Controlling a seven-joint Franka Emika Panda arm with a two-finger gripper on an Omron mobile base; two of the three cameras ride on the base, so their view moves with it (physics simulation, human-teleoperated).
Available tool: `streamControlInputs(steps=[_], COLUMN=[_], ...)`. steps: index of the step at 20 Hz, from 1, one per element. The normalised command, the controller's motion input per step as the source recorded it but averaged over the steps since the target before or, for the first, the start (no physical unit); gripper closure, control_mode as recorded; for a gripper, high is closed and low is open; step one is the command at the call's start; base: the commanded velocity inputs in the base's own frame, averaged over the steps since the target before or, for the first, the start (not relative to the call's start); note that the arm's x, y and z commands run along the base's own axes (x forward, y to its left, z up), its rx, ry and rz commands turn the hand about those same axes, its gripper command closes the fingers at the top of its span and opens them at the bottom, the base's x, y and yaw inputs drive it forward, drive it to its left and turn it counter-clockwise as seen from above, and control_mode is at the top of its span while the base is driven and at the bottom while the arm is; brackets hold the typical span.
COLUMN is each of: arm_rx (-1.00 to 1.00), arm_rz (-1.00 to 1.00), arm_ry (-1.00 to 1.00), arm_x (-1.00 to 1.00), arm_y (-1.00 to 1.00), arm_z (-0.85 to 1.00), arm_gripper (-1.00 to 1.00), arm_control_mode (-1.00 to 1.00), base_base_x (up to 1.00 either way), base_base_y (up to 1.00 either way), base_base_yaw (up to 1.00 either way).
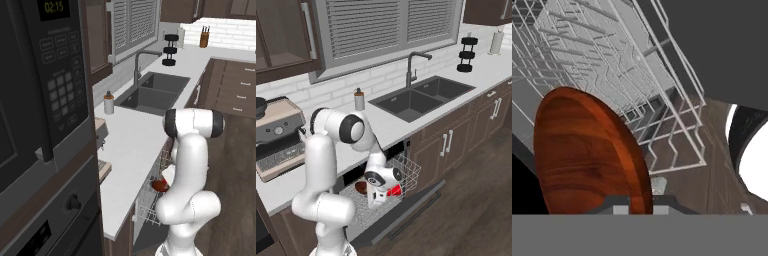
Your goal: Pick up the cup and bowl from the counter, place them in the dishwasher, and close the dishwasher door.
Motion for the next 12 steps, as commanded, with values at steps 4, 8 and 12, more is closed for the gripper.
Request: streamControlInputs(steps=[4, 8, 12], arm_rx=[0.09, 0.08, 0.08], arm_rz=[0.0, 0.0, 0.0], arm_ry=[0.13, 0.11, 0.1], arm_x=[0.59, 0.45, 0.47], arm_y=[0.06, 0.0, 0.0], arm_z=[-0.47, -0.58, -0.64], arm_gripper=[1.0, 1.0, 1.0], arm_control_mode=[-1.0, -1.0, -1.0], base_base_x=[0.0, 0.0, 0.0], base_base_y=[0.0, 0.0, 0.0], base_base_yaw=[0.0, 0.0, 0.0])
